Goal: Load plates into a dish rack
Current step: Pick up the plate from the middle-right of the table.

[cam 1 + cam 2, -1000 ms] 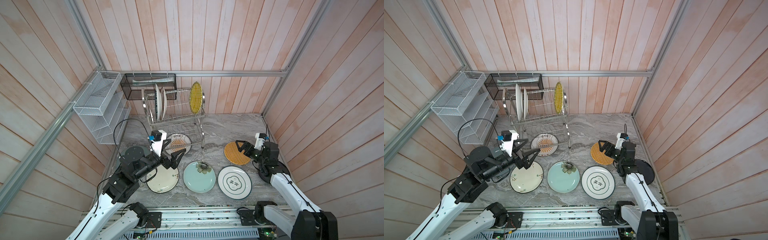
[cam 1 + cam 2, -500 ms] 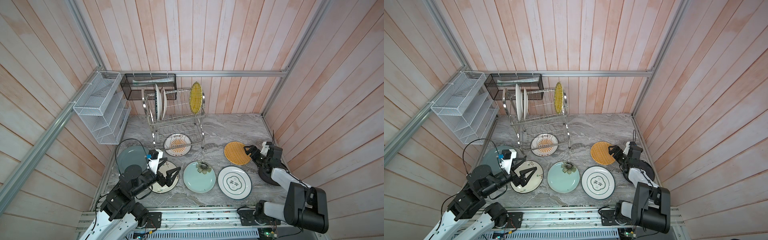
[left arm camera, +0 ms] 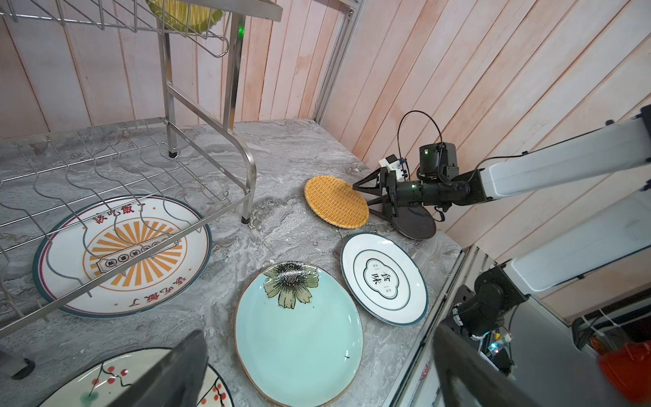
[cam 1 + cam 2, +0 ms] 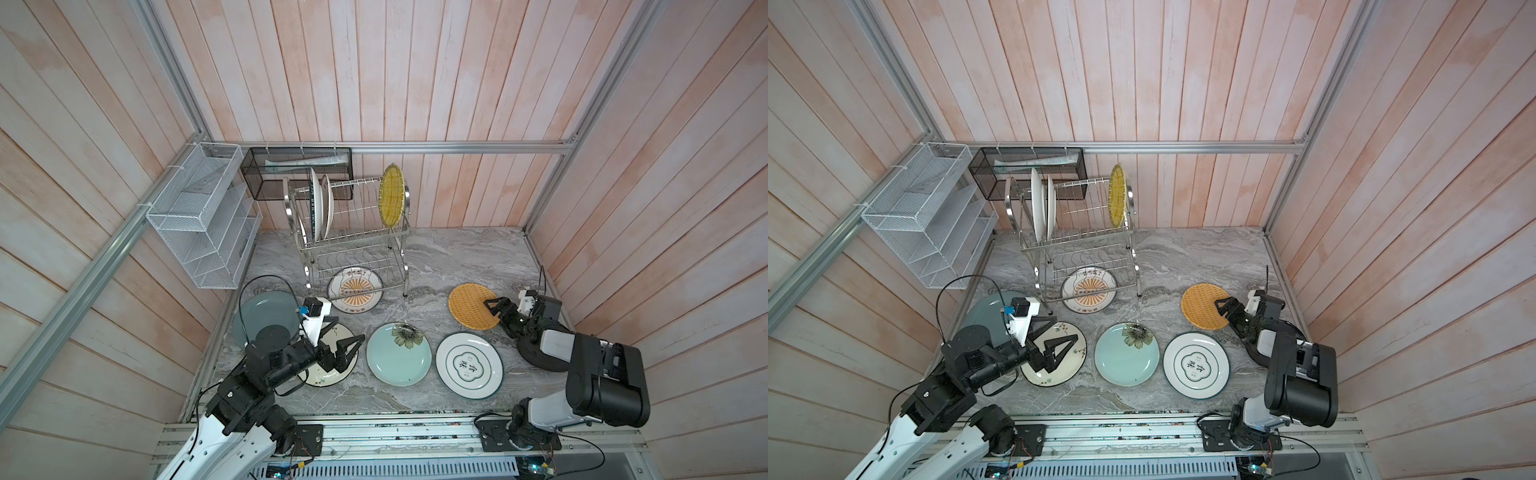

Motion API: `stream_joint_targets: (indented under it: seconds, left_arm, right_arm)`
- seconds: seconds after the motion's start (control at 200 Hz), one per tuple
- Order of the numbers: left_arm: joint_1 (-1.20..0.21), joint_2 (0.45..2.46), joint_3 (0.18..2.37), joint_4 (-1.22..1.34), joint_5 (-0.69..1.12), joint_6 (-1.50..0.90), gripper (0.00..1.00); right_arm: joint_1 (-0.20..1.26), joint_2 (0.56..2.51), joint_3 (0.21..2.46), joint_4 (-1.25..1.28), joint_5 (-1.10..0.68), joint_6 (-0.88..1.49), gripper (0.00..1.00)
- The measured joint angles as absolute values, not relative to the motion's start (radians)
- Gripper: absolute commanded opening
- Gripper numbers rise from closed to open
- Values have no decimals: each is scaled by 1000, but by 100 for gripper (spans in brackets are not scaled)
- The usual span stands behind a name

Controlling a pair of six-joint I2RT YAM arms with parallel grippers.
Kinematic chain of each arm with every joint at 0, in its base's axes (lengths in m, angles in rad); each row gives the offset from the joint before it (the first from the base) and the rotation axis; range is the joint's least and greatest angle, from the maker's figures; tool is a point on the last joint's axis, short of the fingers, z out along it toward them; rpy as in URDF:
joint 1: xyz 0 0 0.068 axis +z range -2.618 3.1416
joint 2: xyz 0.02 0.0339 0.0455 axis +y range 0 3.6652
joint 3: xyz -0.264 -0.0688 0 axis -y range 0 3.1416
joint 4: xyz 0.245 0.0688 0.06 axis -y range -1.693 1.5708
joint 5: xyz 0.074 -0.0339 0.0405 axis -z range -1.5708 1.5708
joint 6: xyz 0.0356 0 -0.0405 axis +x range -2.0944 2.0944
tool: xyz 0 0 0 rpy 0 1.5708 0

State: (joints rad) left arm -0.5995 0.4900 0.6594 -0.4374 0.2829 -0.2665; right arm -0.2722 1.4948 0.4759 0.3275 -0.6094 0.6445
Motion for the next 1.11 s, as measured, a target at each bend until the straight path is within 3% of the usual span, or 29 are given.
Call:
stream_joint_targets:
  seconds: [0.27,0.59,0.8,1.105]
  left_arm:
    - [-599,490,659,-437,282,-267,100]
    - [-599,490,659,-437,276,-268,100]
    - [-599,488,655,-437,253,-275,100]
    - [-599,477,643,-430,215,-282,100]
  right_arm:
    - [-274,1574,465,452,-662,710,68]
    - [-277,1636,423,543,-688,793,19]
    - [-277,1587,414,550,-700,811,0]
    - [-276,1388,429,404,-686,810,0]
